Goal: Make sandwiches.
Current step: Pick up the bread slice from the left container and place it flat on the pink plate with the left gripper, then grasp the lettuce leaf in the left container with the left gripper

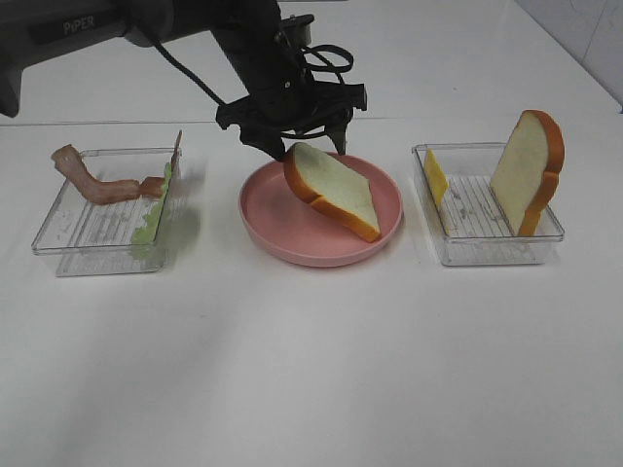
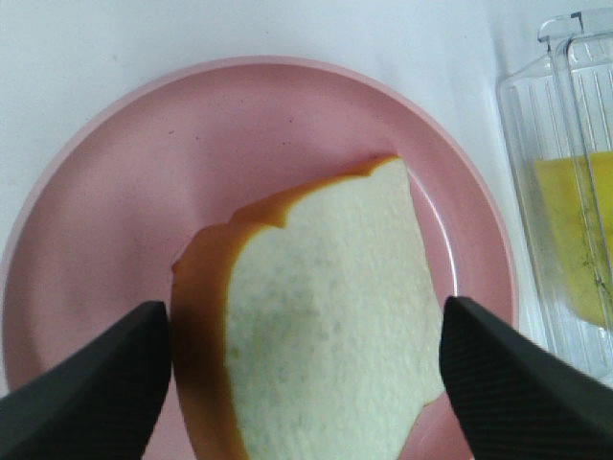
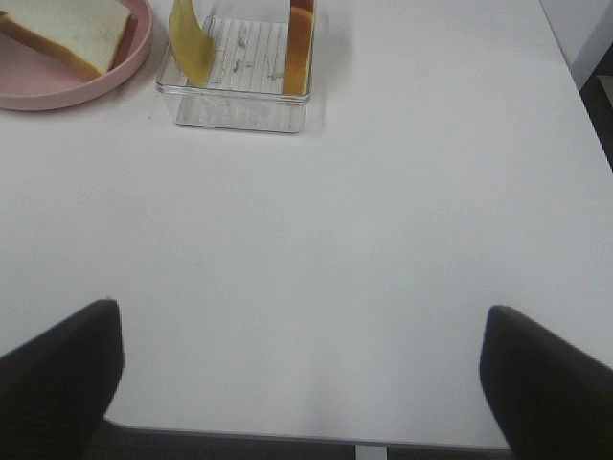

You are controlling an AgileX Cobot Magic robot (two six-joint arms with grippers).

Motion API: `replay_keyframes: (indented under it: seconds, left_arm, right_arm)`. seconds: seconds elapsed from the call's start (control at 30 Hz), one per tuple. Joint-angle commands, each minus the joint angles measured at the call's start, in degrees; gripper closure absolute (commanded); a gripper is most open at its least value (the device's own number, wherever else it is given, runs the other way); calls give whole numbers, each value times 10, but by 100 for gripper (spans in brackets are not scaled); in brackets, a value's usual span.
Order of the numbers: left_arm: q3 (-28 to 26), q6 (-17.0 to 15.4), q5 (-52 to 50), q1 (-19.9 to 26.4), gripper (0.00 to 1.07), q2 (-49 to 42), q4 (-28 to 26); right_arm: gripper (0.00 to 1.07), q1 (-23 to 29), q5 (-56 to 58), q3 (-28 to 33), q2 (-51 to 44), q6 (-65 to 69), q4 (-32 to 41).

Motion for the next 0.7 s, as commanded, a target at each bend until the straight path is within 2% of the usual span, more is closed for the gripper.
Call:
replay_keyframes:
  seconds: [0.03,0.1,0.17,0.2,0.23,0.53,0.6,0.7]
  left_arm:
    - [-14,-2,34,-2,28,-1,26]
    - [-18,0,46,-2,24,-1,36]
    - [-25,9,73,-2,14,-1,46]
    - [-25,9,73,-2,14,-1,46]
    - [-32,22,91,-2,10,-1,46]
    - [-61,34,135,-2,9,-2,48]
    - [-74,59,170,-2,9,-2,56]
    - [-78,64,180,-2,9,-2,59]
  right_arm:
    - [9,-2,2,-2,-20,4,3]
    - [9,-2,2,-2,-20,4,3]
    - [9,-2,2,-2,-20,4,3]
    - [9,-2,2,-2,-20,4,3]
    - [9,-2,2,-2,-20,4,3]
    - [9,-2,2,-2,-20,4,3]
    - [9,-2,2,-2,-20,4,3]
    - [9,-2,2,-2,-20,4,3]
